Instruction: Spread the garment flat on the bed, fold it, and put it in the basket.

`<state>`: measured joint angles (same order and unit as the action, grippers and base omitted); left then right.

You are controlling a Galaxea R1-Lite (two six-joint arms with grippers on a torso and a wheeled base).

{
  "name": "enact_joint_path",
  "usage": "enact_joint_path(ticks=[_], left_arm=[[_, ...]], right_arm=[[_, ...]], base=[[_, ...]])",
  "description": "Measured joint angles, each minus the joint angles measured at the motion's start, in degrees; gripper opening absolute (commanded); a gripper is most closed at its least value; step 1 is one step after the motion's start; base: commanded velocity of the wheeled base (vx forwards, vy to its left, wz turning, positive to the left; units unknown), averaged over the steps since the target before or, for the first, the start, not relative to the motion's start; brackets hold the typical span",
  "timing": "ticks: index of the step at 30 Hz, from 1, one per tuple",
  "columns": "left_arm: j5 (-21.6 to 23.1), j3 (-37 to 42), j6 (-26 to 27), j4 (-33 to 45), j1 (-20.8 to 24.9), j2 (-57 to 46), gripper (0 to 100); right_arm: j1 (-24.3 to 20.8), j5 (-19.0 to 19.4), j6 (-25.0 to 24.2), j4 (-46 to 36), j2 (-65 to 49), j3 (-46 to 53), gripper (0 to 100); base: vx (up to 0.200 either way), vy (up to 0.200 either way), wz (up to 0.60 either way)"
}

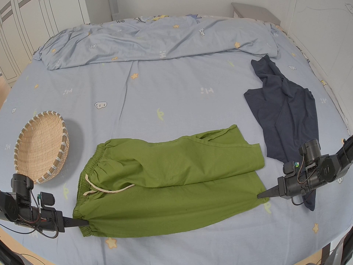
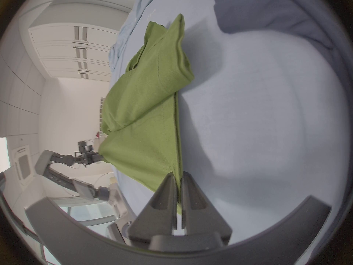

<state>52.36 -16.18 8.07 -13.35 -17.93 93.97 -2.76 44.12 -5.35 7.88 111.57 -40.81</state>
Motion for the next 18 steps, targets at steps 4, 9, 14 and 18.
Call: enact_joint_path(ticks=[4, 9, 14, 18], left_arm=[[-0.2, -1.0, 0.0, 1.5, -1.0, 0.1, 0], [-0.5, -2.9, 0.6, 4.6, -1.9, 0.1, 0], [-0.6, -3.9, 1.8, 5.4, -2.2, 0.7, 0], [-0.6, -4.2, 2.9, 5.9, -2.2, 1.7, 0]], right_arm=[[-0.8, -6.3, 0.5, 0.1, -3.7, 4.0, 0], [-2.1, -9.7, 1.6, 2.3, -8.4, 11.0, 0], [-2.4, -10.6, 1.9, 7.3, -11.3, 17.2, 0], [-2.6, -10.9, 1.9, 13.1, -12.3, 23.3, 0]], base=[[0.0, 0.0, 0.0], [0.0, 0.0, 0.0], [0.0, 0.0, 0.0], [0.0, 0.0, 0.0]])
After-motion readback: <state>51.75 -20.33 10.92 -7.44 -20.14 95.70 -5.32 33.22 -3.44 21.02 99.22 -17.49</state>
